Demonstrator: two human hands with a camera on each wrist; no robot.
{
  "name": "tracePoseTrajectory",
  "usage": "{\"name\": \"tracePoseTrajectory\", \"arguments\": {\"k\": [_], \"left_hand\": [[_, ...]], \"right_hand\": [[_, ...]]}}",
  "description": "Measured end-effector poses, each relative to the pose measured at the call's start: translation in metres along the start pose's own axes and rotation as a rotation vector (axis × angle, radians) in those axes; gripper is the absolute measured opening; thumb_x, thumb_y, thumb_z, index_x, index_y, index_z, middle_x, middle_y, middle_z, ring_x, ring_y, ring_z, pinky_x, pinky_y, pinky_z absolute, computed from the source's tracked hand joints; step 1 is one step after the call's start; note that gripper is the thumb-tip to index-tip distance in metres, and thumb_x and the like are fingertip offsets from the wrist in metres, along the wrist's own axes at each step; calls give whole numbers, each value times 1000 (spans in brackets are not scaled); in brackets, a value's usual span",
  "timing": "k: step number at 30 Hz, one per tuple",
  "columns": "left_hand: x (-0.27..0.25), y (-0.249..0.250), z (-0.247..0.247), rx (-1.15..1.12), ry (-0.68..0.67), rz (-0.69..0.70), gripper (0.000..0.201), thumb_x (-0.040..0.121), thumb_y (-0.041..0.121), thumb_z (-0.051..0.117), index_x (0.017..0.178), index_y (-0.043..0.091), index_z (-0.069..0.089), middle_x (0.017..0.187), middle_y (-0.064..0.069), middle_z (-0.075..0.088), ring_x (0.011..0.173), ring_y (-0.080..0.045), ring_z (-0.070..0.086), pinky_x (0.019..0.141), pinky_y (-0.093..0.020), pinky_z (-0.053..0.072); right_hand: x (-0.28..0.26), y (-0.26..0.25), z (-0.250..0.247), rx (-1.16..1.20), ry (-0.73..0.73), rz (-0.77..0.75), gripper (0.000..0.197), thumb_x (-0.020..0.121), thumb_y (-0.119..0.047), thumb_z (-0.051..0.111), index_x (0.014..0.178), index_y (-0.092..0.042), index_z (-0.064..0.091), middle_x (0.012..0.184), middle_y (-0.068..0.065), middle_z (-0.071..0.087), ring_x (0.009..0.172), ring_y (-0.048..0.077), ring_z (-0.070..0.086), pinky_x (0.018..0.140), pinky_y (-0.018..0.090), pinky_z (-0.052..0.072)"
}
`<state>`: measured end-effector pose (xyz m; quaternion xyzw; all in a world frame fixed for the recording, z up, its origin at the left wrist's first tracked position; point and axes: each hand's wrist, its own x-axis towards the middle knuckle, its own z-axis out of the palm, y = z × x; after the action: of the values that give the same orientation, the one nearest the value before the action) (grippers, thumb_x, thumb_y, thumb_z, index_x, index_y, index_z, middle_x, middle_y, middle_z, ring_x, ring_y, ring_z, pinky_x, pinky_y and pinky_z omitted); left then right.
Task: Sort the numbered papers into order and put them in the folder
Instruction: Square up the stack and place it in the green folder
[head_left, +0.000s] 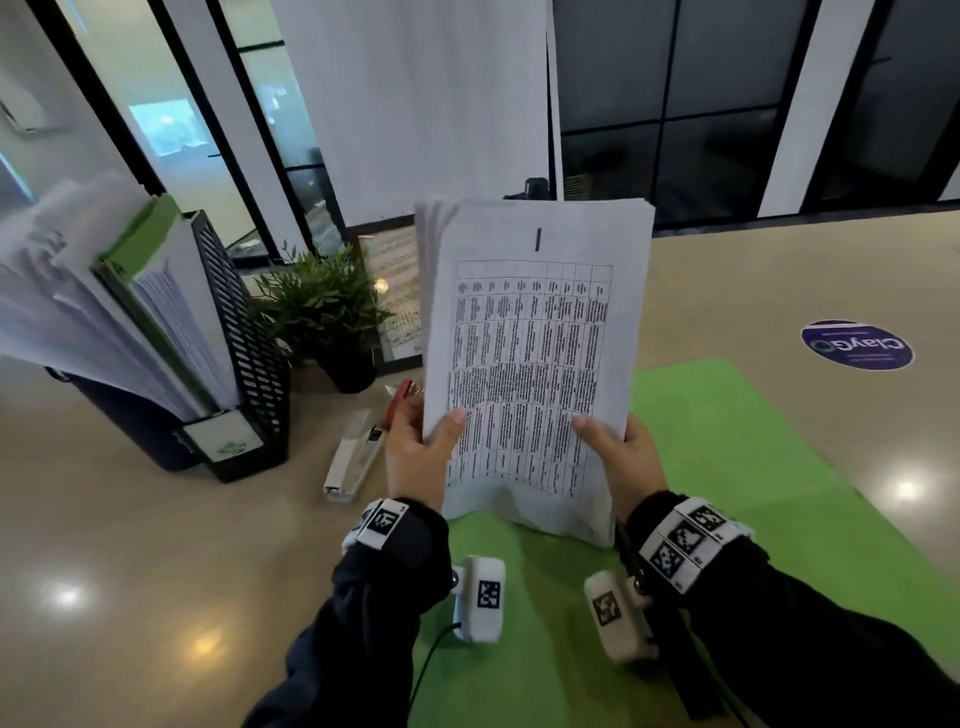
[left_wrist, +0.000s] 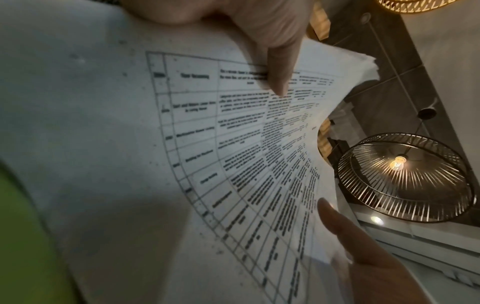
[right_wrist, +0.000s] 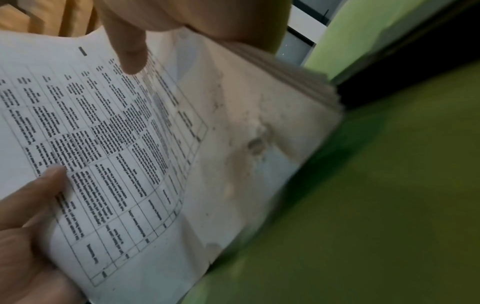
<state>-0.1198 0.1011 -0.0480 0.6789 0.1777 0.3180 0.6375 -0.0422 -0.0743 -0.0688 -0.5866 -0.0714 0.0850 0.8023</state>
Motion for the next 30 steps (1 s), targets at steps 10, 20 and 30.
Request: {"name": "tracePoseTrajectory", "arguments": {"k": [10, 20, 30], "left_hand": [[1, -18, -8, 48, -61, -212, 10, 89, 30, 60, 97, 28, 65, 93, 11, 68, 99, -15, 62, 94, -31, 43], [-2, 5, -35, -136, -112, -119, 34, 68, 28, 79, 101, 27, 71, 108, -2, 72, 107, -26, 64, 100, -53, 43], [-8, 11, -11, -92, 3, -67, 16, 77, 16, 73, 92, 19, 66, 77, 13, 73, 76, 6, 67, 69, -11, 51]], "right_hand": [[-1, 6, 0, -76, -105, 47, 30, 85, -2, 61, 108, -21, 57, 101, 0, 65, 96, 14, 62, 81, 26, 54], [-9, -6, 5, -91, -185, 15, 20, 76, -12, 71, 93, -4, 65, 89, 10, 70, 87, 22, 66, 79, 33, 52], [-16, -14, 16, -123, -259, -46, 19, 79, -10, 70, 94, -18, 63, 92, -1, 69, 82, 4, 67, 65, 8, 50]]}}
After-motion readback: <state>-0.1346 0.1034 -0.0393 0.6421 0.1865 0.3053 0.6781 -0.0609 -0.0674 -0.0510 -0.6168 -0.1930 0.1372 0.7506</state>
